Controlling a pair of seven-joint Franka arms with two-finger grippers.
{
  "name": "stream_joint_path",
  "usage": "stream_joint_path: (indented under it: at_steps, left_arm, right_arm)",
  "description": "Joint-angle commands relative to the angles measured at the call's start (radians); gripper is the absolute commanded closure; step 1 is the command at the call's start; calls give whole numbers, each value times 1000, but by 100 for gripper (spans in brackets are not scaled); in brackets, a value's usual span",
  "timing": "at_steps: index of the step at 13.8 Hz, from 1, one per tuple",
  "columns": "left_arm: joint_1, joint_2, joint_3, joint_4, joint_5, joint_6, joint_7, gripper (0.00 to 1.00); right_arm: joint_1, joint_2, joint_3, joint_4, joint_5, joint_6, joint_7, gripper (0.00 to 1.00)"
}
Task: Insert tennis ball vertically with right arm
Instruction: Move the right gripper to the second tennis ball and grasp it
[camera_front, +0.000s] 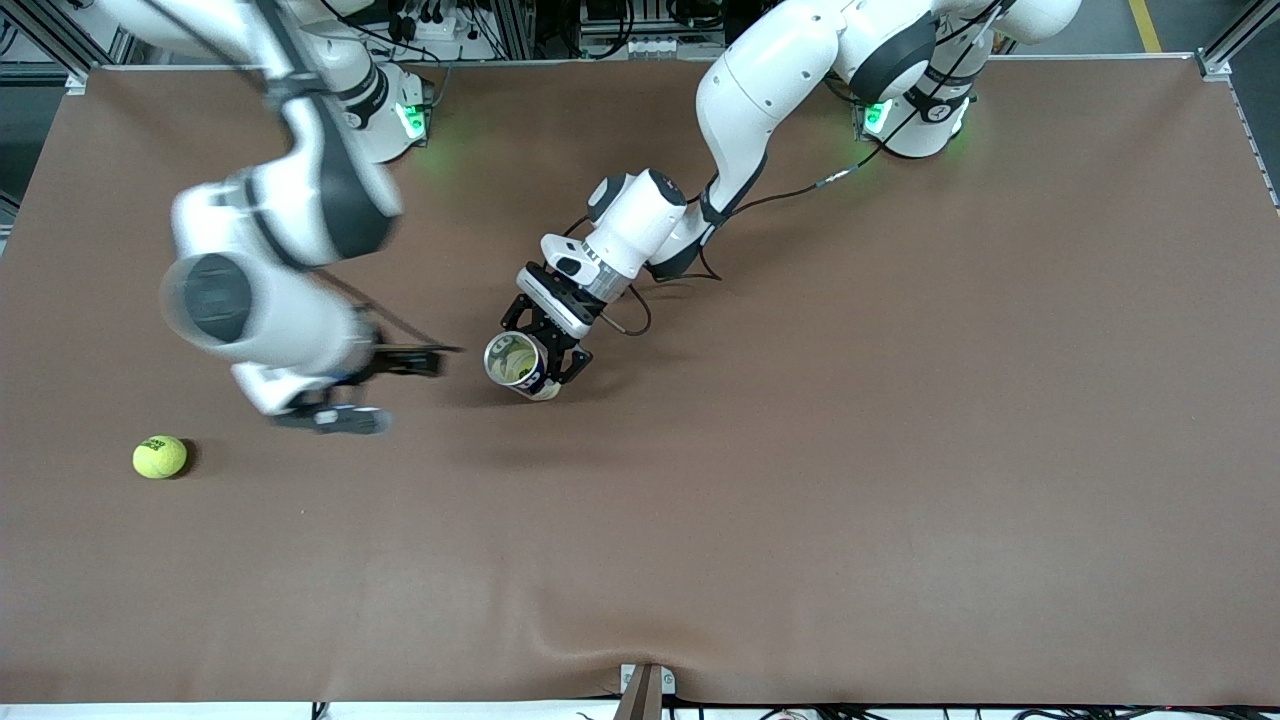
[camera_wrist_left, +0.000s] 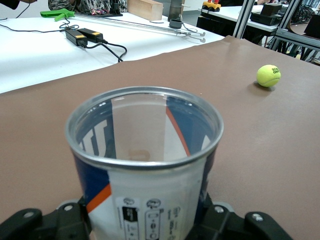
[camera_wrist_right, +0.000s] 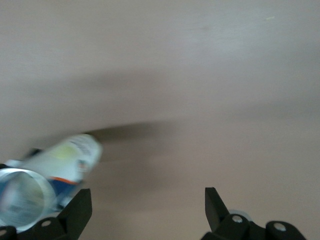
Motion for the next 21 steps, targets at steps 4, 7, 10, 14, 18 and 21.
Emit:
stream_joint_path:
  at_steps: [4,7,10,14,18,21]
  left_arm:
    - [-13,9,11,17,-12,12,-15,18]
    - [-13,9,10,15,-13,12,-15,15]
    - [-13,9,10,15,-13,12,-15,12]
    - [-13,9,10,15,-13,12,-15,4]
    - [-13,8,10,14,-16,12,-15,0]
    - [-15,8,10,12,-18,12,-23,0]
  right_arm:
    - [-288,-10,14,-15,-41,-12,-382,0]
    - [-382,22,14,-19,-125,79,-505,0]
    - [-472,116,14,-25,-224,244,-597,0]
    - [-546,225,14,-24,-228,474,-696,0]
    - [-583,312,16,-25,-216,619,-716,0]
    - [-588,351,16,-25,-216,671,-716,0]
